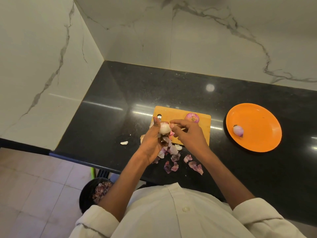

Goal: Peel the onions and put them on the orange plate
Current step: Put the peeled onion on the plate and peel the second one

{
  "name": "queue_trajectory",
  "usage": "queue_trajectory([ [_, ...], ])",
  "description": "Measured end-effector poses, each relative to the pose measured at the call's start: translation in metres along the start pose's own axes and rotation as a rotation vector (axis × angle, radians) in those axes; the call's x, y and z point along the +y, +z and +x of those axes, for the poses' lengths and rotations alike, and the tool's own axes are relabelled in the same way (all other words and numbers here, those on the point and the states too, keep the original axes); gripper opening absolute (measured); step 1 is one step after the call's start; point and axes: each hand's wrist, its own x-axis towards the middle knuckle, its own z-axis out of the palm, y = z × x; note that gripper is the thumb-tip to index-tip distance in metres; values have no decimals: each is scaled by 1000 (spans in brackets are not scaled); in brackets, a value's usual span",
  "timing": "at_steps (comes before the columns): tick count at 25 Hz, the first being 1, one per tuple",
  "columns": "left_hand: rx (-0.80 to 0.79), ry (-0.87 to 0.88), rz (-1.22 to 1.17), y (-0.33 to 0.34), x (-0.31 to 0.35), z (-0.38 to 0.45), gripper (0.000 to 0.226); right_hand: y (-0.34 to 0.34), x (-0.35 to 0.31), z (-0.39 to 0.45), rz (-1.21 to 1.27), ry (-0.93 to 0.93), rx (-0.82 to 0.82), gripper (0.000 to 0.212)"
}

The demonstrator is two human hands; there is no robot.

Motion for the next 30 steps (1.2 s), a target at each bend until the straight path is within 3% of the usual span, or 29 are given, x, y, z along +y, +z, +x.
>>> queue_trajectory([
  [7,-68,172,313,0,6,2,52,-3,-9,-3,301,38,-90,22],
  [14,-81,285,459,9,16,-6,55,-16,-17,-7,132,-140,-134,12],
  [20,-124,348,471,13,17,-9,44,-14,-26,-7,118,-32,-93,4],
  [25,-57,328,380,11,14,-6,66,-17,-29,-10,234,-75,-115,25],
  [30,-37,334,327,15,12,-10,56,-18,-33,-12,226,-130,-89,18],
])
